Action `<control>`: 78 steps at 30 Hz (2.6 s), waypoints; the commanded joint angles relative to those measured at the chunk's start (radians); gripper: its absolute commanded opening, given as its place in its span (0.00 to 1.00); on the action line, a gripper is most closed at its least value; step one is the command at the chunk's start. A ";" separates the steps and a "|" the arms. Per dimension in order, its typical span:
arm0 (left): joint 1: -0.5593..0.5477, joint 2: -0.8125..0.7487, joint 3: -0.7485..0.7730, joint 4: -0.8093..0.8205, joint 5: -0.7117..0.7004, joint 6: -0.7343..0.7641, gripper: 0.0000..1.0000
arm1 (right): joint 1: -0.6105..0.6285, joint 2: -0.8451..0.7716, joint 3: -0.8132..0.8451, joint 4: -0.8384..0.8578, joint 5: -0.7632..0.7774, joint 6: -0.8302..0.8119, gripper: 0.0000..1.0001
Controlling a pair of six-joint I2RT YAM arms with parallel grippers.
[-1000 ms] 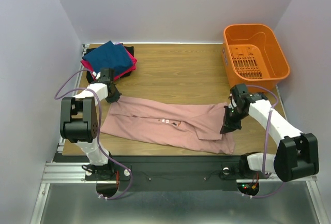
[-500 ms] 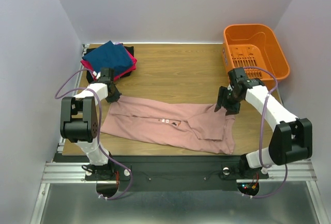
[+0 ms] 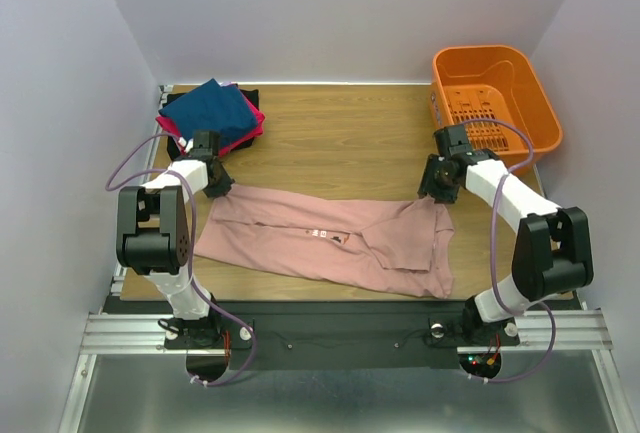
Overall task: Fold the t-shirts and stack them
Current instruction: Fold the tshirt
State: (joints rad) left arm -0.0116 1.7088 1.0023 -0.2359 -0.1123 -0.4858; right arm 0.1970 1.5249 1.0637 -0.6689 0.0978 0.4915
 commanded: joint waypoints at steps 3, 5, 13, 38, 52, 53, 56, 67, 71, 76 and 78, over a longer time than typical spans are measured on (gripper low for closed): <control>0.035 0.054 0.007 -0.043 -0.015 0.019 0.00 | -0.011 0.007 -0.018 0.080 0.109 -0.005 0.50; 0.038 0.054 0.007 -0.045 -0.012 0.021 0.00 | -0.011 0.000 -0.027 0.086 0.112 -0.007 0.50; 0.047 0.055 -0.008 -0.034 -0.001 0.016 0.00 | -0.011 0.021 -0.087 0.150 0.111 -0.024 0.55; 0.082 0.028 -0.040 -0.045 -0.013 -0.026 0.00 | -0.011 -0.011 -0.130 0.166 0.184 -0.008 0.00; 0.084 0.014 -0.044 -0.045 -0.017 -0.050 0.00 | -0.016 -0.012 -0.159 0.098 0.195 -0.005 0.00; 0.085 0.011 -0.042 -0.043 -0.017 -0.045 0.00 | -0.015 -0.009 -0.153 0.098 0.192 -0.013 0.00; 0.085 0.006 -0.019 -0.046 -0.016 -0.016 0.00 | -0.014 -0.003 -0.130 0.100 0.186 -0.025 0.03; 0.065 -0.122 0.087 -0.121 -0.099 0.030 0.66 | -0.002 -0.155 -0.134 0.097 0.072 -0.091 0.69; 0.018 -0.204 0.067 -0.144 -0.144 0.024 0.68 | 0.050 -0.210 -0.133 0.066 0.079 -0.131 0.70; -0.183 -0.249 0.026 -0.149 -0.182 -0.014 0.69 | 0.125 -0.220 -0.162 0.052 0.019 -0.120 0.70; -0.240 -0.229 0.022 -0.146 -0.164 -0.043 0.69 | 0.157 -0.209 -0.166 0.052 -0.029 -0.096 0.70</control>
State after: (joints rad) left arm -0.1452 1.4742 1.0420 -0.3561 -0.2596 -0.4931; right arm 0.3107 1.3167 0.9054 -0.6014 0.1394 0.3832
